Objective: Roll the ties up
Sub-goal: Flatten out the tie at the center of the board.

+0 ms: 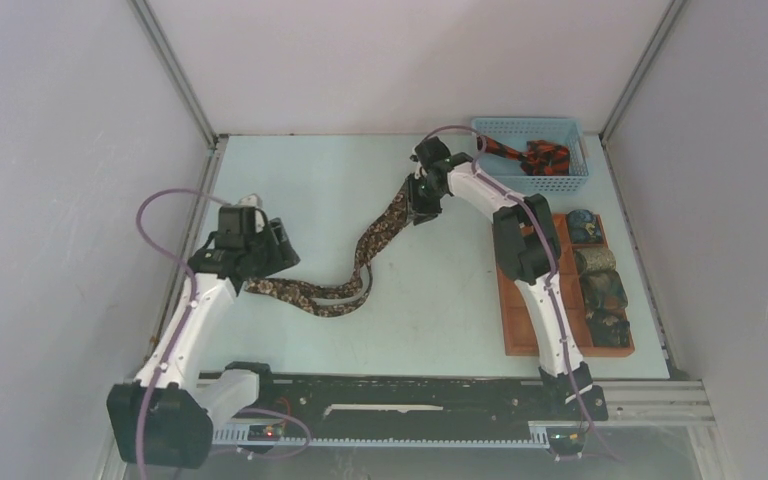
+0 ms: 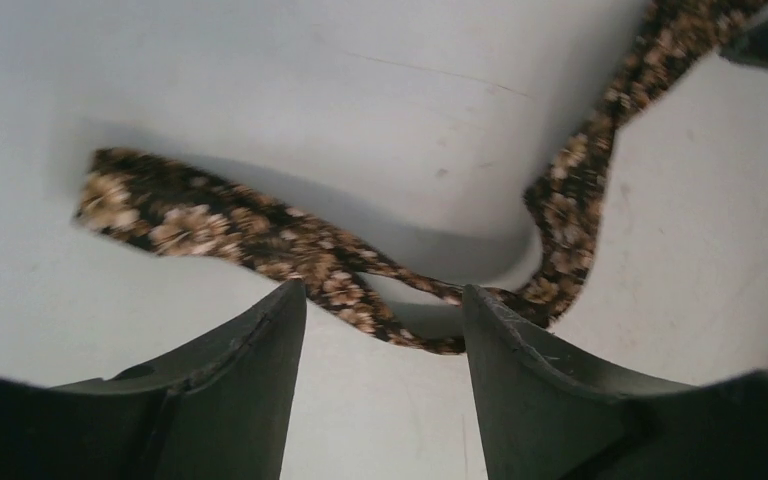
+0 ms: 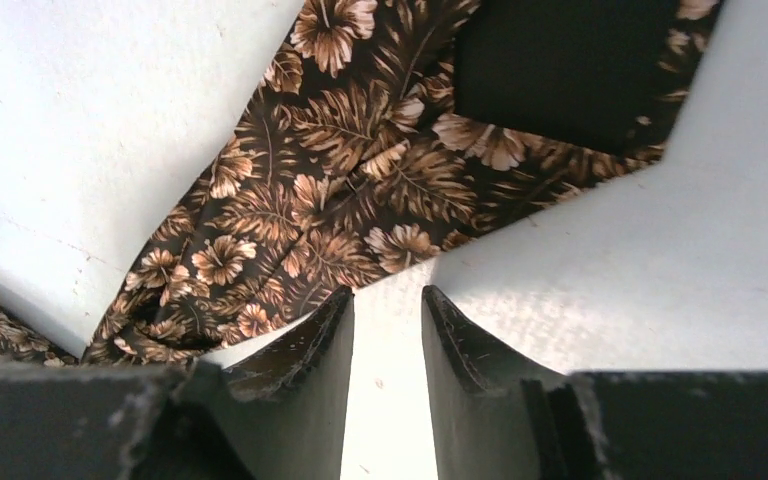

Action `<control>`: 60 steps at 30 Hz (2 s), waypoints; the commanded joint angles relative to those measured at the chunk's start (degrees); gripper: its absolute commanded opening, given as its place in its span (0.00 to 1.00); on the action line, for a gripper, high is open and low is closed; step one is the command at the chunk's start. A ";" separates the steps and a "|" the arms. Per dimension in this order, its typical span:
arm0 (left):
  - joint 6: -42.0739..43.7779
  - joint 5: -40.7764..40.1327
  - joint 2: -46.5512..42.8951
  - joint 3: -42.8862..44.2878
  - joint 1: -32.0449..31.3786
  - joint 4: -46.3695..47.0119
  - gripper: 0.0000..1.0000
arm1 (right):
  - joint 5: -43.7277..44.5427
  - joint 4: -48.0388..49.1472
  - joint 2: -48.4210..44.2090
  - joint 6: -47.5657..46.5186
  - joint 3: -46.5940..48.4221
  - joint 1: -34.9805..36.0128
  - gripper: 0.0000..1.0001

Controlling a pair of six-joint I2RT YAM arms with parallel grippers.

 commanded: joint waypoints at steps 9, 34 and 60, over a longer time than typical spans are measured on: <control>-3.53 -7.56 21.16 18.01 -22.79 -0.31 0.81 | 5.14 1.54 -21.90 -4.71 -13.58 -1.40 0.36; -8.14 -5.17 52.44 33.87 -30.56 -2.67 0.64 | 4.56 9.26 -49.23 -2.22 -46.20 -3.76 0.38; -4.39 18.48 44.04 18.10 -29.87 7.90 0.00 | -2.25 15.66 -44.58 1.57 -48.89 -3.41 0.38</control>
